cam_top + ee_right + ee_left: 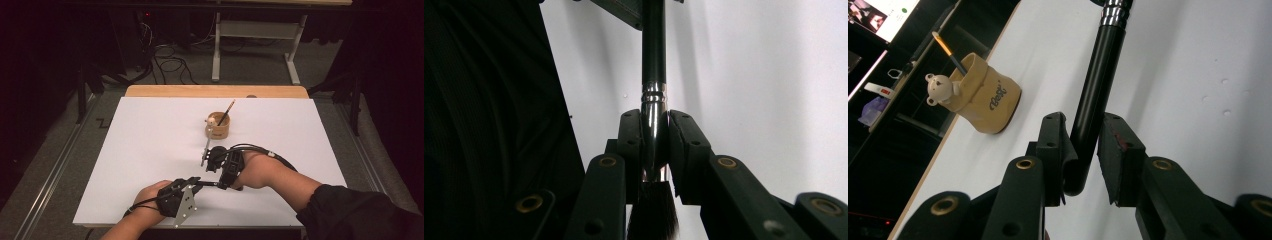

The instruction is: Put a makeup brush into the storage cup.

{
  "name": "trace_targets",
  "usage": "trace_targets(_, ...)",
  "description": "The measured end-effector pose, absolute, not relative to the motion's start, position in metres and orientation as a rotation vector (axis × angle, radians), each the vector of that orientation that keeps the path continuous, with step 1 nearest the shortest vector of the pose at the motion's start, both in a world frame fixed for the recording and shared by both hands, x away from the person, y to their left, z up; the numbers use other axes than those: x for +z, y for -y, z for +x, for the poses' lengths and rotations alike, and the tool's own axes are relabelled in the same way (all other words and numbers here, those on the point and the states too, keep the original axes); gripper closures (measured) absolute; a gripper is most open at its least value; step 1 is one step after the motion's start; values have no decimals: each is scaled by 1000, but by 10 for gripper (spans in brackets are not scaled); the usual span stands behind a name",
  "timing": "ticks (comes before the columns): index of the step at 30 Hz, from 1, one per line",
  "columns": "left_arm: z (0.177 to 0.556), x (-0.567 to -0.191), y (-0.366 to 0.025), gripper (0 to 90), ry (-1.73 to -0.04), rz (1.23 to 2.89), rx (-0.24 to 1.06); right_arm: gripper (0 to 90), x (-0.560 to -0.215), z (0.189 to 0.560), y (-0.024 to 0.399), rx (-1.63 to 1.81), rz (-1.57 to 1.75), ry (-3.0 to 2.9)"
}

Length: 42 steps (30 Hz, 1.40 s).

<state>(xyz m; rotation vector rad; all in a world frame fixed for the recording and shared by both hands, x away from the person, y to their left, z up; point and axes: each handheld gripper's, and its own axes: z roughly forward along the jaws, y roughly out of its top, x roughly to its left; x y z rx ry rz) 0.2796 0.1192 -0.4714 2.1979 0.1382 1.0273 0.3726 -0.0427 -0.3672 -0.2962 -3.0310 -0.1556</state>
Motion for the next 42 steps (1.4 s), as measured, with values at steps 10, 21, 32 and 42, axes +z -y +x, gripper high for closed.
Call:
trace_targets(10,279,-473,-119,758,-122,2206,1031,775,-365,373,43,-173,-301,3037)
trace_targets(21,279,-474,-118,787,-98,2205,1022,737,-360,375,46,-208,-302,3045)
trace_targets(32,279,-475,-119,787,-107,2205,1018,636,-359,378,48,-232,-311,3049)
trace_targets(42,280,-475,-119,787,-116,2214,1016,519,-357,380,50,-230,-350,3034)
